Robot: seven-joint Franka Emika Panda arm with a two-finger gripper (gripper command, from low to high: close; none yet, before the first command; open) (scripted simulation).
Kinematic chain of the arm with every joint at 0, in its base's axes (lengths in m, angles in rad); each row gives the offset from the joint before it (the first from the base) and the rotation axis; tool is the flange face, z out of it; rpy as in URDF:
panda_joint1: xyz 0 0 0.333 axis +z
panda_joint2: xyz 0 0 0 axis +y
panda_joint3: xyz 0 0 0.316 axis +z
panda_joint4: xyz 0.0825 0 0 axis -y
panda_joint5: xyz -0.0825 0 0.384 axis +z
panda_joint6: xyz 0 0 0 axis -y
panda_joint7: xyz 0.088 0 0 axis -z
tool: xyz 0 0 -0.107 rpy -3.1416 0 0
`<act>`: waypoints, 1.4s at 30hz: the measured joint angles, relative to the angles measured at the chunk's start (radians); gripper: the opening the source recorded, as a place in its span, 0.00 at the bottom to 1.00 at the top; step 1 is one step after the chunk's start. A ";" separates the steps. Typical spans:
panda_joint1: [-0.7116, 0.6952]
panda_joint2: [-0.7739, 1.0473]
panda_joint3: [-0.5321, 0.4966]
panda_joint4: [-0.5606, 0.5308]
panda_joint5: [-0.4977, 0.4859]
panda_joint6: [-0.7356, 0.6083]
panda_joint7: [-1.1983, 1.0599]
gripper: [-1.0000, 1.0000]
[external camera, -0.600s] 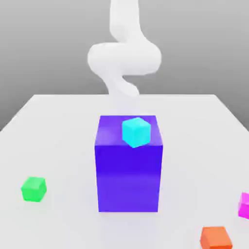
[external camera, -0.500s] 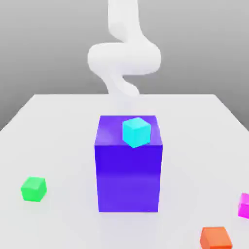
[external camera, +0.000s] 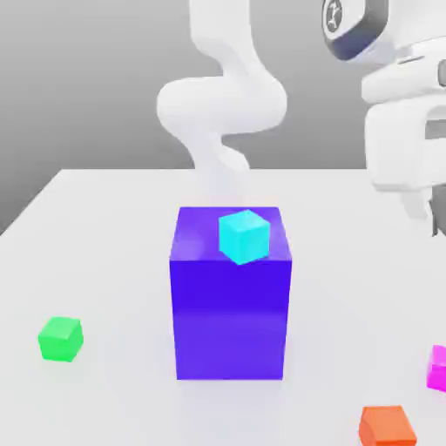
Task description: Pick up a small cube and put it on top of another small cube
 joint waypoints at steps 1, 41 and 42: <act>0.022 0.037 0.009 -0.002 -0.011 0.012 -0.006 0.50; -0.046 0.202 -0.291 -0.140 -0.189 0.104 0.101 0.00; -0.064 0.190 -0.312 -0.149 -0.189 0.103 0.110 0.00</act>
